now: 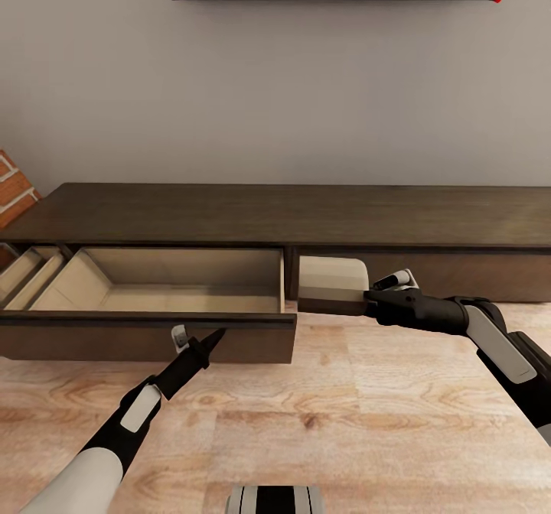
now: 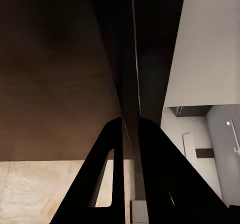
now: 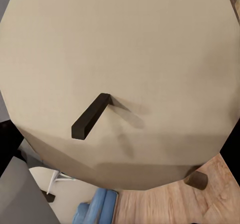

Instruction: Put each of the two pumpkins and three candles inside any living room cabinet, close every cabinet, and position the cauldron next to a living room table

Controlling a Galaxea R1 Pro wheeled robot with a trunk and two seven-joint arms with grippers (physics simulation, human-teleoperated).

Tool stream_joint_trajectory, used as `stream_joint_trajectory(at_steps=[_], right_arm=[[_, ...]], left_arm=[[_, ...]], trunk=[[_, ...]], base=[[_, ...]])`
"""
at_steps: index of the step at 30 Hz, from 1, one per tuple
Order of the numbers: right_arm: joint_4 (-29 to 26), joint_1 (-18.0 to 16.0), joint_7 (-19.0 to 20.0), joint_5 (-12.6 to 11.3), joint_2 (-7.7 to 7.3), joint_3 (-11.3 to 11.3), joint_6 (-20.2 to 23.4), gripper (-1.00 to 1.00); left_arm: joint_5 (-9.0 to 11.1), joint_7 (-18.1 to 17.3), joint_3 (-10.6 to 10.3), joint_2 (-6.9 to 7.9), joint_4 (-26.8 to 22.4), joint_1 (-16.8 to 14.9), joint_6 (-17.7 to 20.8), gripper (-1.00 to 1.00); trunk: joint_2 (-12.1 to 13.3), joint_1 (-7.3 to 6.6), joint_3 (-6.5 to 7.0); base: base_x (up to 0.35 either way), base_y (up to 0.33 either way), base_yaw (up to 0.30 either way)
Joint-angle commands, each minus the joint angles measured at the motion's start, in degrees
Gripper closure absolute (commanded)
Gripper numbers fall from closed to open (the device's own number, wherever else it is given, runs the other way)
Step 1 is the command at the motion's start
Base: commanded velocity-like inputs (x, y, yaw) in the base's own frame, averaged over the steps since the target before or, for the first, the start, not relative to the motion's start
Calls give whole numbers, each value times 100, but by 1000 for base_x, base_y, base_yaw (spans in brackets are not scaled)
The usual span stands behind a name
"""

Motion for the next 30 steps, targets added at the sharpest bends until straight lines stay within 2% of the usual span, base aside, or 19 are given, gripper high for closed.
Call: stream_joint_trajectory(at_steps=[1,8,9,22,30], right_arm=[[3,-6,14,-20,-6,11,23,100],[3,-6,14,-20,-5,12,23,100],[3,-6,14,-21,-5,12,23,100],[3,-6,14,-22,-5,11,24,100],[3,-6,14,-22,-6,11,24,100]], left_arm=[[-81,7,-14,0,417,1,-37,100],[-76,7,-14,0,417,2,-37,100],[-74,7,-14,0,417,0,-37,-100],[-79,7,-13,0,417,2,-29,-100],[-72,7,-14,5,417,4,-28,-100]], trunk=[[-1,0,-5],[-1,0,-5],[-1,0,-5],[-1,0,-5],[-1,0,-5]], base=[[0,0,0],[0,0,0],[0,0,0],[-9,0,0],[-238,0,0]])
